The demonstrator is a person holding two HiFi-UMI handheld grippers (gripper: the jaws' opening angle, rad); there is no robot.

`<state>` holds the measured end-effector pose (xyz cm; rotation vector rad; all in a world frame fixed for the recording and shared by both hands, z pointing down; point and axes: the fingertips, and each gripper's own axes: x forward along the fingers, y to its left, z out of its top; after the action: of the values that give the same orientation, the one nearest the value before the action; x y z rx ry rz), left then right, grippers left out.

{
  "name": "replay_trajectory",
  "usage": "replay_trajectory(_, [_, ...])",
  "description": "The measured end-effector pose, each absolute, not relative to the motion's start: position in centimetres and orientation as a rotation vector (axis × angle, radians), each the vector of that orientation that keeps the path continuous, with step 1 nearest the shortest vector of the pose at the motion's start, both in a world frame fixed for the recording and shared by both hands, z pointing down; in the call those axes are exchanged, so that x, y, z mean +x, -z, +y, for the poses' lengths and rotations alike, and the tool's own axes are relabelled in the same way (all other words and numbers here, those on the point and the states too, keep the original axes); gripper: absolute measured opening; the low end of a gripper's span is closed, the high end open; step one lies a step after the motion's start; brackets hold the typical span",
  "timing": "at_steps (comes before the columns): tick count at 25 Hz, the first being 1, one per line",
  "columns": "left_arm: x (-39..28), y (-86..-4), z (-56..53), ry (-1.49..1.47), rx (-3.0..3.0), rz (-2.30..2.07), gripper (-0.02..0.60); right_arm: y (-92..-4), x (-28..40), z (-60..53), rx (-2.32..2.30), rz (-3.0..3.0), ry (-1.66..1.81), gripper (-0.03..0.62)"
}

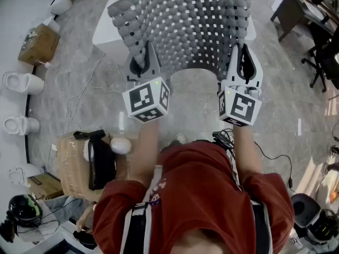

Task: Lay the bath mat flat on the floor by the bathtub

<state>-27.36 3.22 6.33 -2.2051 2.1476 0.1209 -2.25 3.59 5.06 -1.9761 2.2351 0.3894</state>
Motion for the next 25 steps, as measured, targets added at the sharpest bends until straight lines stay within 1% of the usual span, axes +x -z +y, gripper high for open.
replay_trajectory(15, [-24.2,-8.5,4.4,-0.121,-2.319,2.103,0.066,-7.1,0.3,6.4,-2.081,2.205,-0.319,0.071])
replay_trajectory(25, [-25.4,-9.7,3.7,-0.137,-2.398,2.064,0.064,-8.7,-0.5,6.8,-2.187,2.155,-0.238,0.074])
